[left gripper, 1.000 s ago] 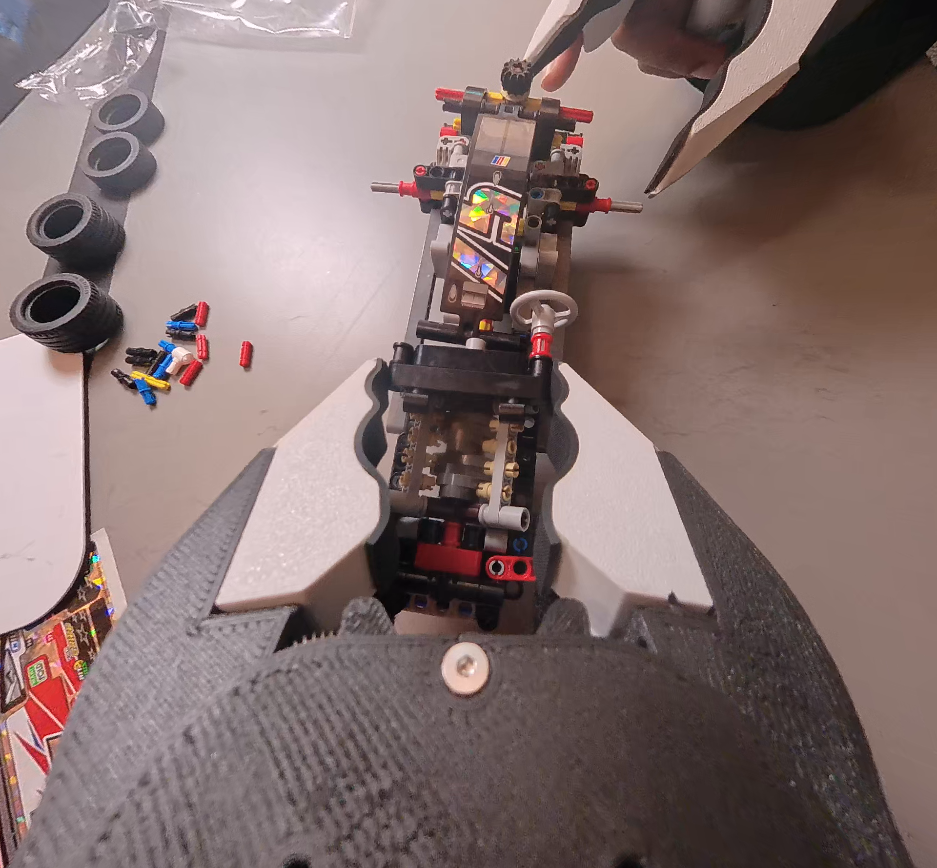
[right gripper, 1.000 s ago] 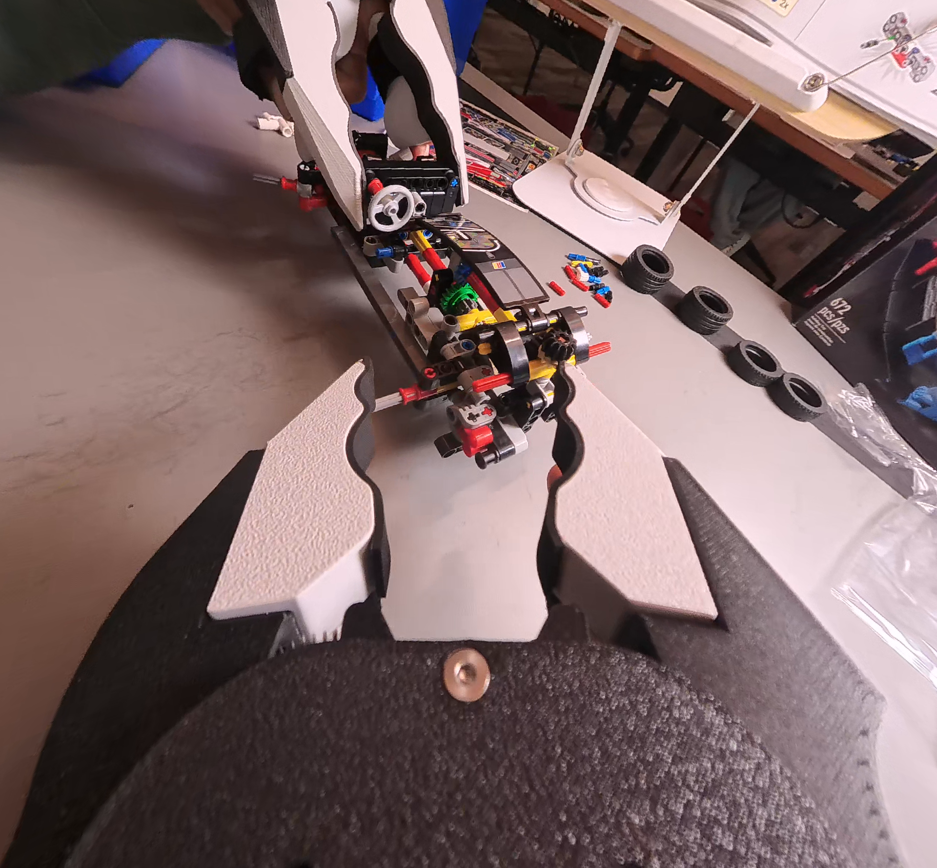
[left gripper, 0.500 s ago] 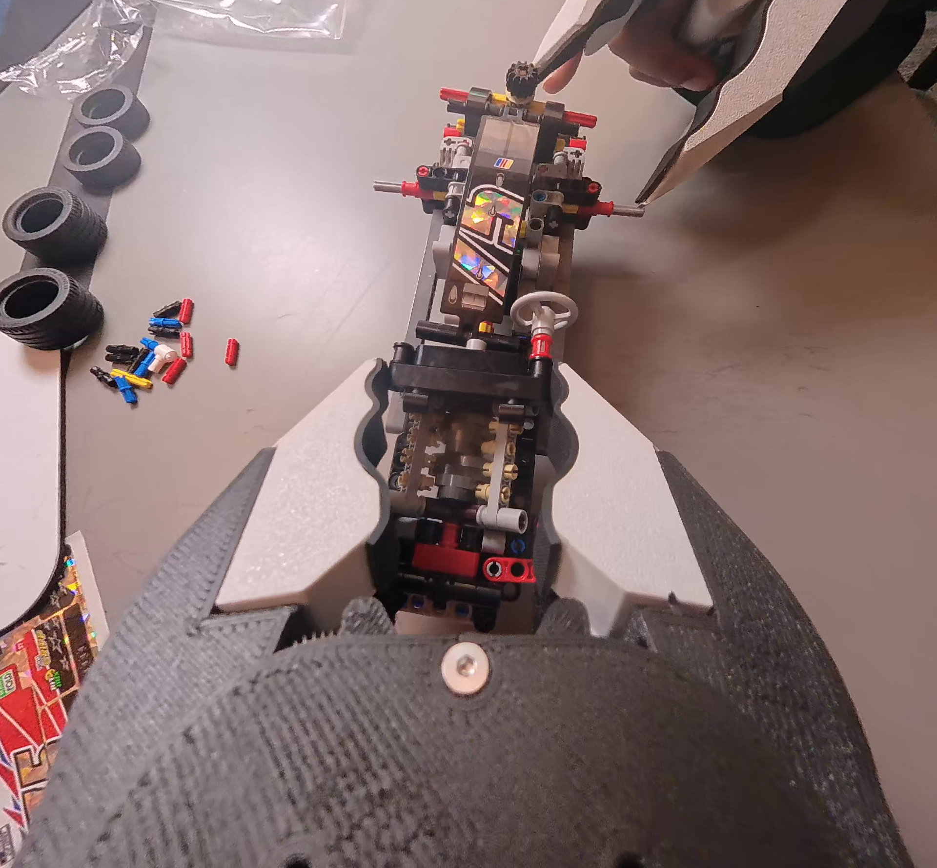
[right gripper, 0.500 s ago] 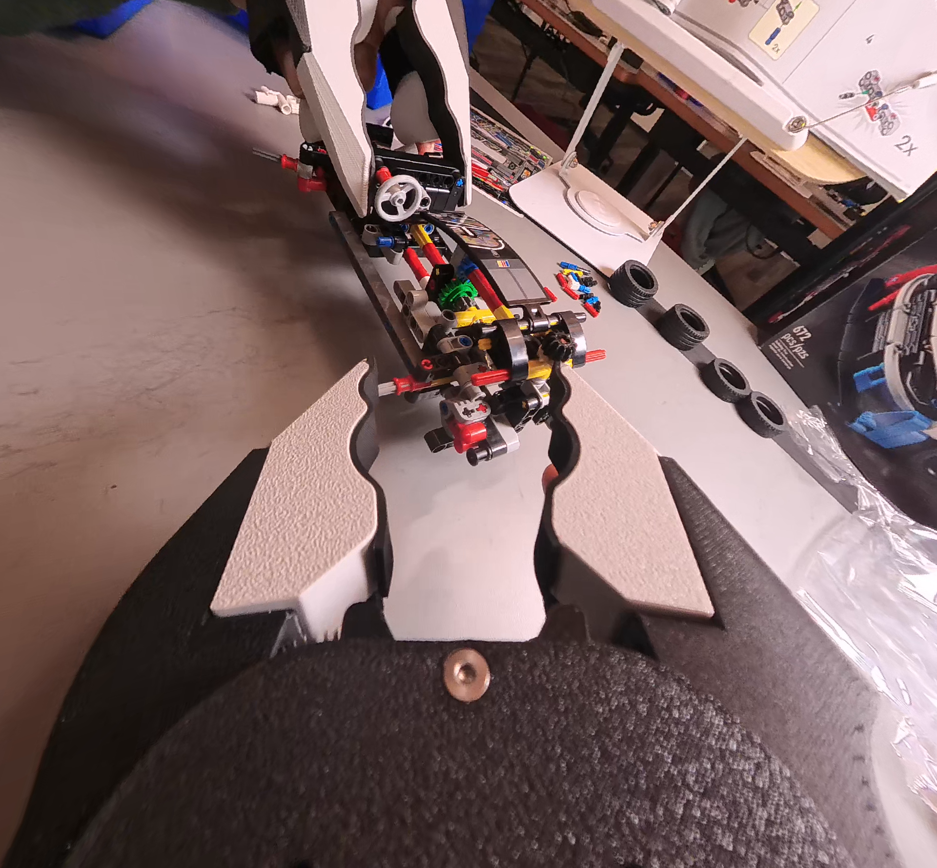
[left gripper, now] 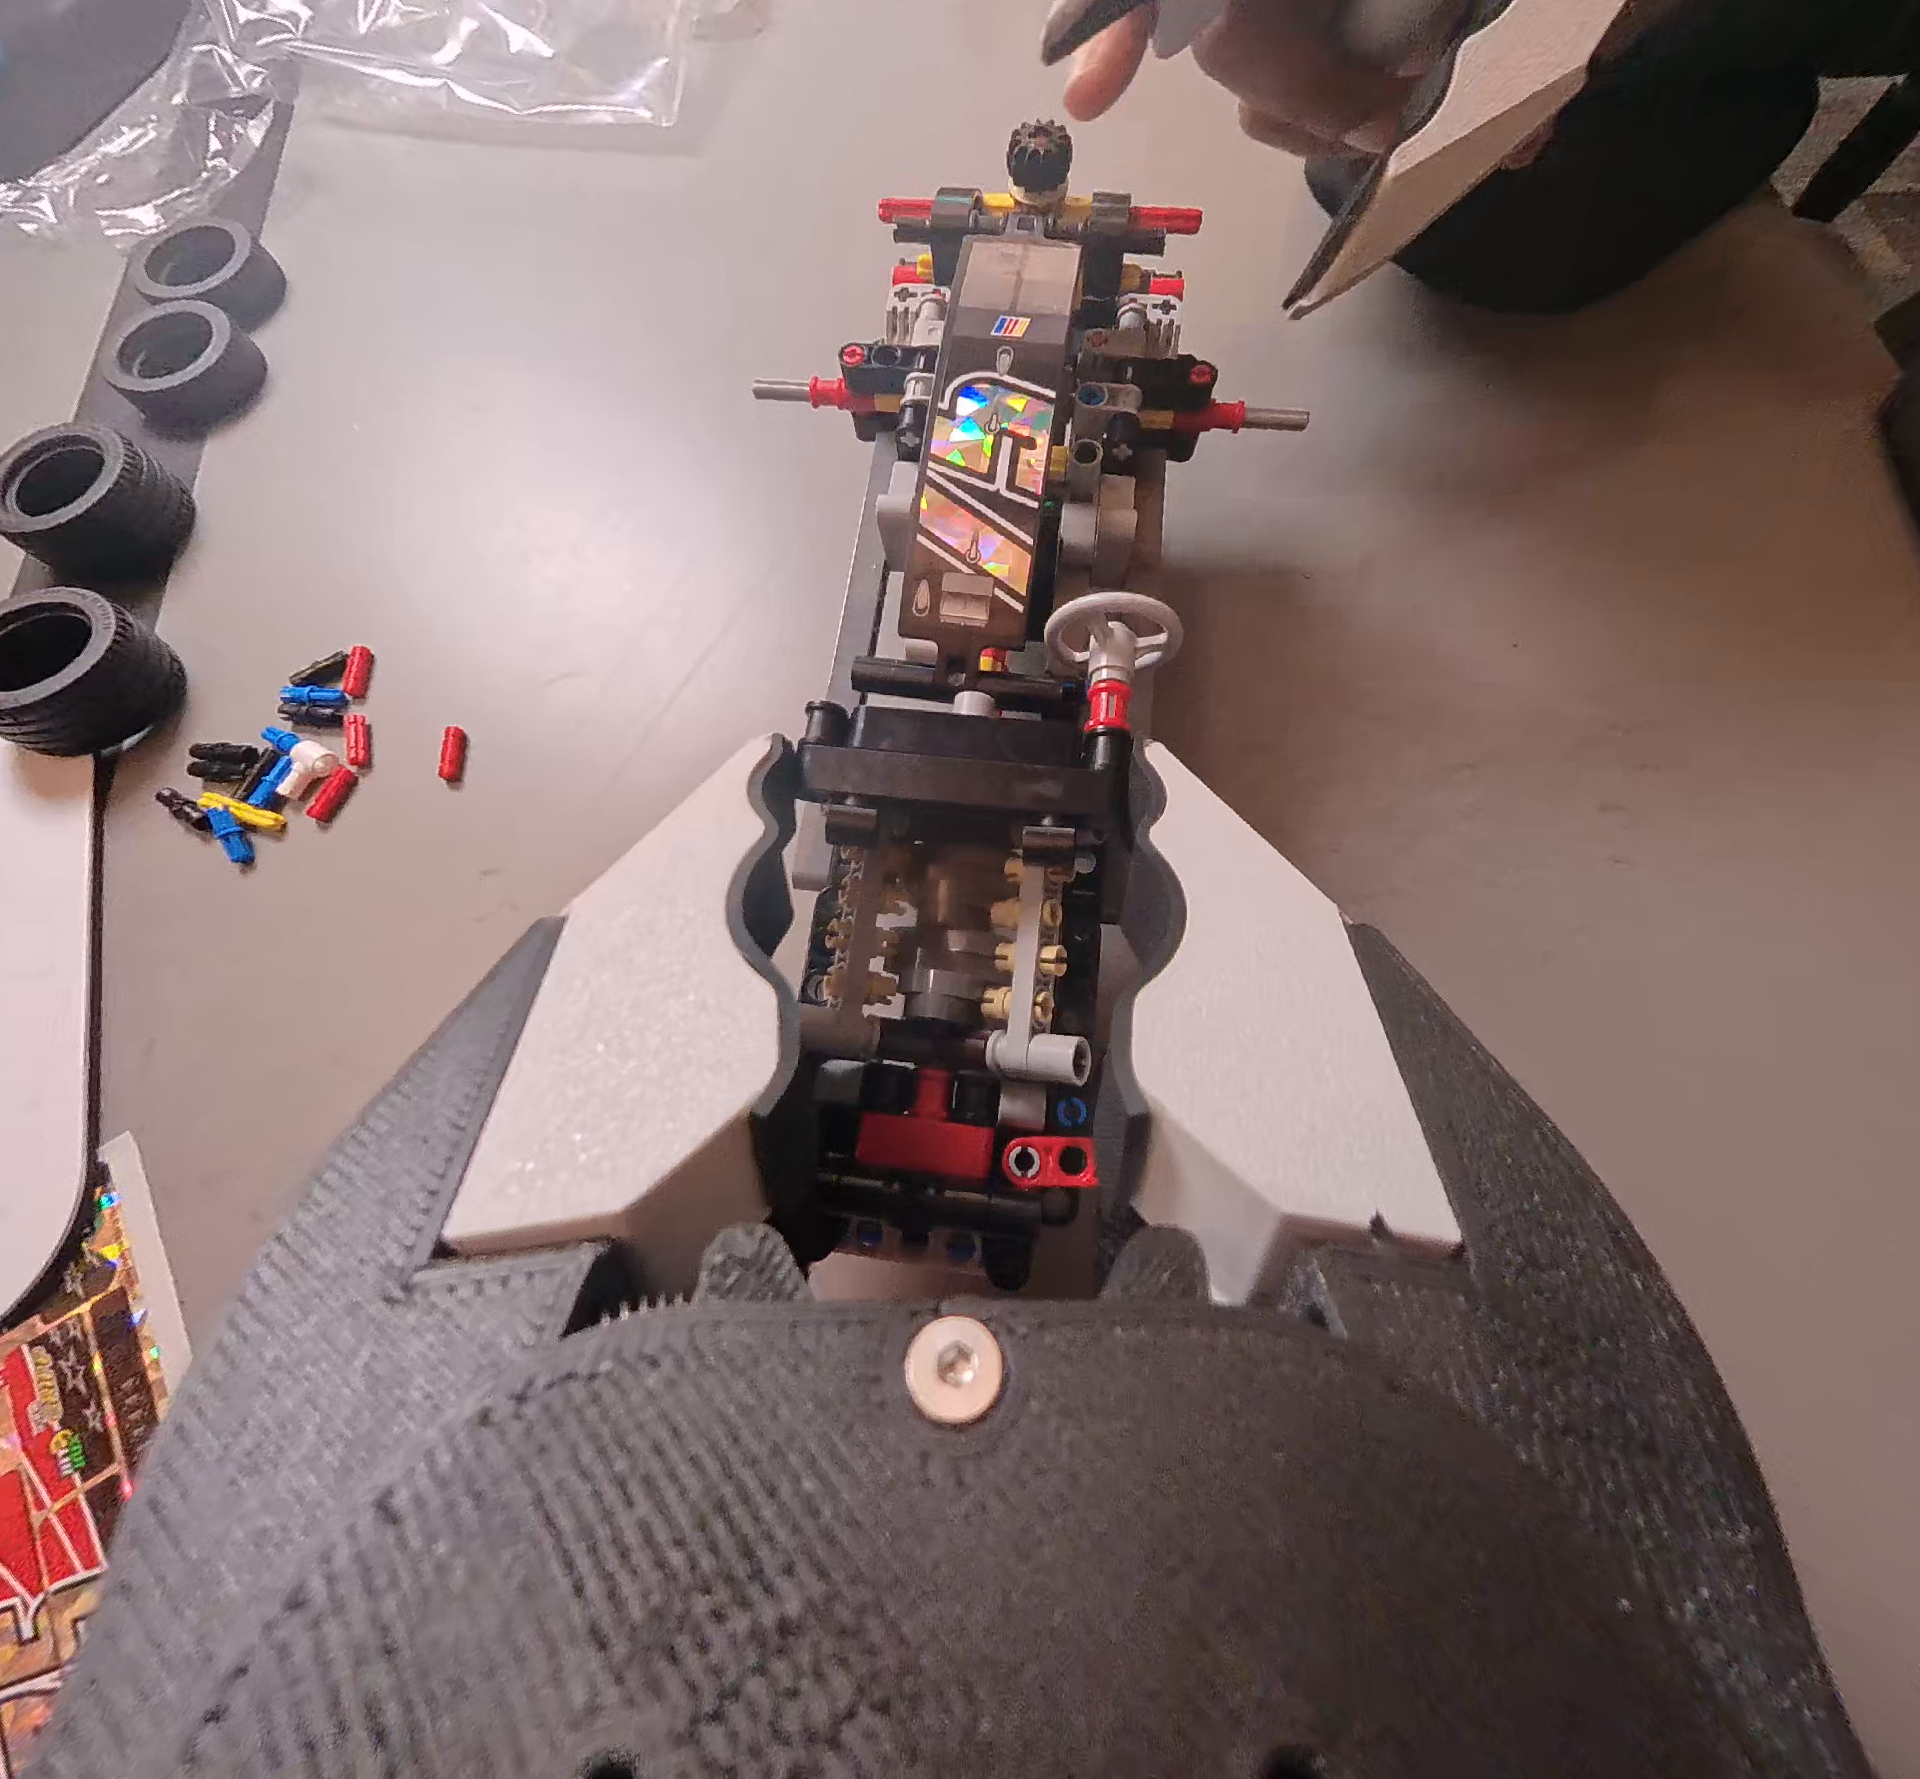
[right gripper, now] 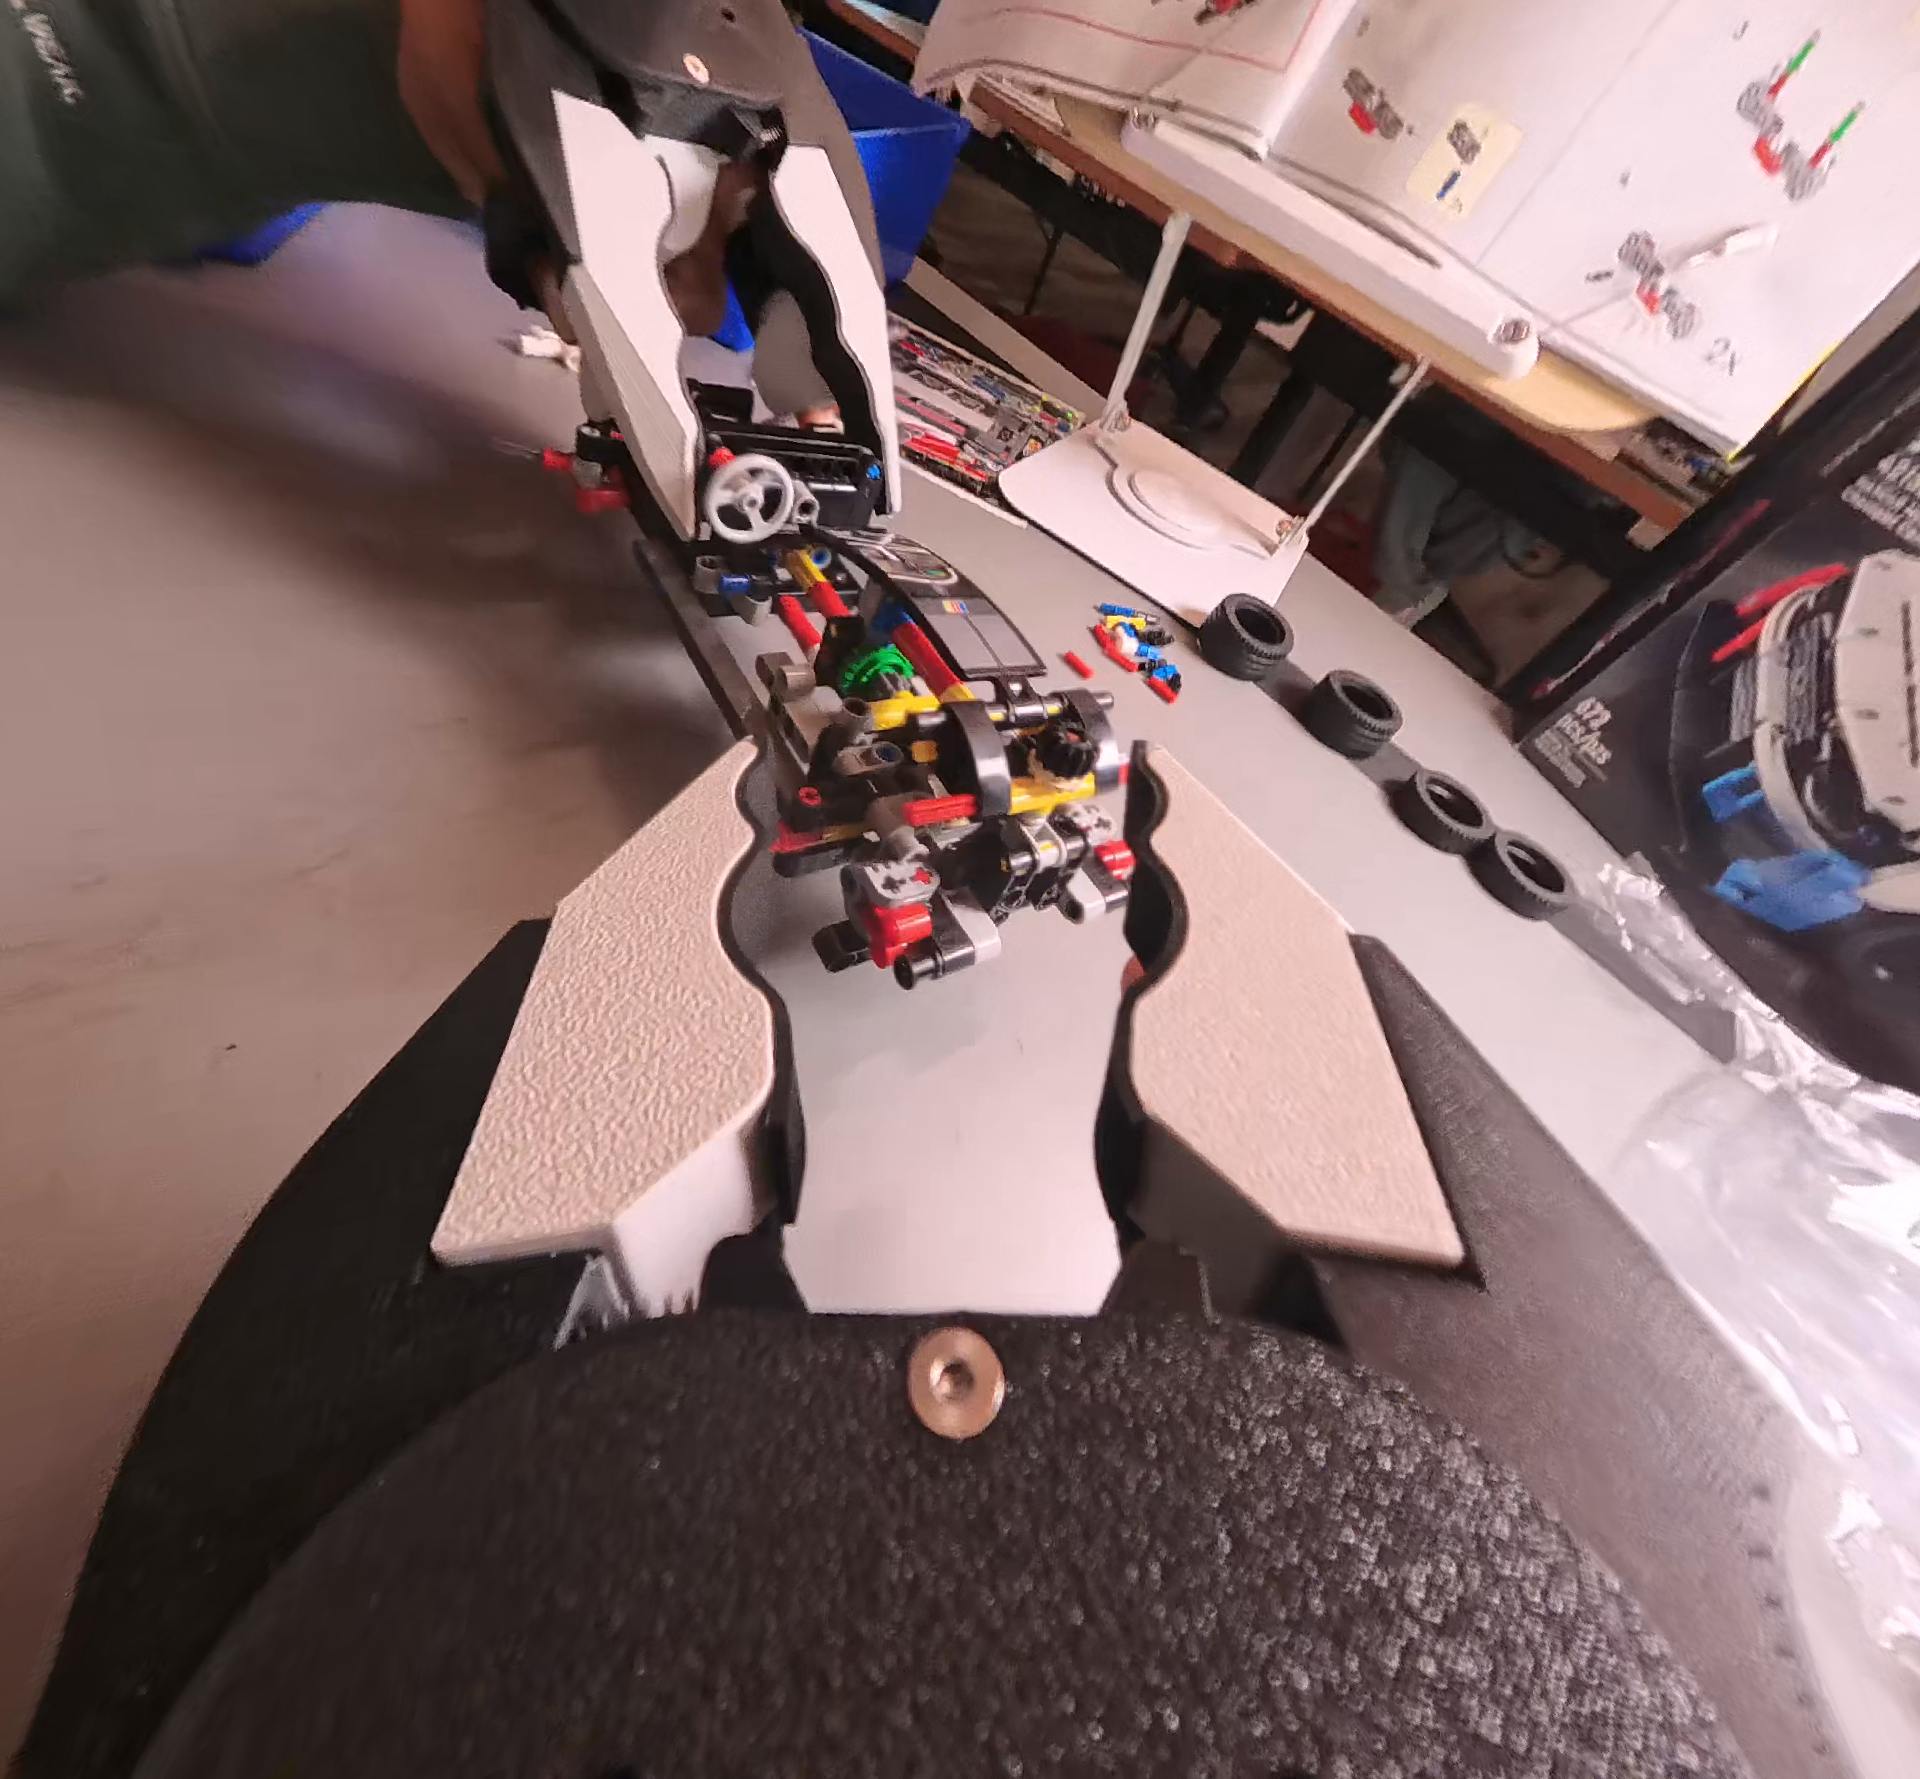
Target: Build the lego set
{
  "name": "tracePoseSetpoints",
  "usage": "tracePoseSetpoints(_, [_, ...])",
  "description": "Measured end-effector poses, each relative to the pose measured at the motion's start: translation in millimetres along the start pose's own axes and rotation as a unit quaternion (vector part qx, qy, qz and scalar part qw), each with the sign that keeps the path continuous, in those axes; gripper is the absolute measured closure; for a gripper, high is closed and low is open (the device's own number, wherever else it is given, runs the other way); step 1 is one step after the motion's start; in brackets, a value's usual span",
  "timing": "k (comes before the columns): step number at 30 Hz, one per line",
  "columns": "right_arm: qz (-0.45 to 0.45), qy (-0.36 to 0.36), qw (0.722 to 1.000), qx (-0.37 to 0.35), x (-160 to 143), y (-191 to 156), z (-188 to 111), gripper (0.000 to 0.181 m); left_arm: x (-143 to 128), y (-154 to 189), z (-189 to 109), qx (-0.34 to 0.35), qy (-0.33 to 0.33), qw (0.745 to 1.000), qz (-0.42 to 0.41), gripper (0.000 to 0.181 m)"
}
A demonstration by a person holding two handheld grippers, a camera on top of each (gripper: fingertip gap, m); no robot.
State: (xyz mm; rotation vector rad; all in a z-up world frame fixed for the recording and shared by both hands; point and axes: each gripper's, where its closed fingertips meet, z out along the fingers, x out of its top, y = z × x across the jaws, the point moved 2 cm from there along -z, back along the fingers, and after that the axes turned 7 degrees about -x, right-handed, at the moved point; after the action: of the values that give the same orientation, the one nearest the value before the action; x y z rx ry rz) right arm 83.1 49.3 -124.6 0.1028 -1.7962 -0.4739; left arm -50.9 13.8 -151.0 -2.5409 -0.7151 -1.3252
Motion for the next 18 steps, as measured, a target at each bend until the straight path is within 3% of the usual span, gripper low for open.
tracePoseSetpoints(8, [0.037,-0.005,0.999,0.028,-1.6,-7.6,2.8,0.117,-0.6,-1.0,3.3,0.0,0.001,1.0,-0.005,0.119])
tracePoseSetpoints(10, [0.041,0.0,0.998,0.046,0.5,-13.6,0.5,0.127,-0.4,-2.5,3.4,0.001,0.004,1.0,-0.011,0.119])
tracePoseSetpoints(14, [0.064,0.015,0.998,0.006,6.9,6.4,0.1,0.11,2.8,-0.7,1.1,0.0,0.007,1.0,-0.004,0.119])
tracePoseSetpoints(18, [0.082,-0.004,0.996,0.031,-0.5,3.3,3.1,0.116,5.1,-1.3,1.9,0.001,0.01,1.0,-0.01,0.119])
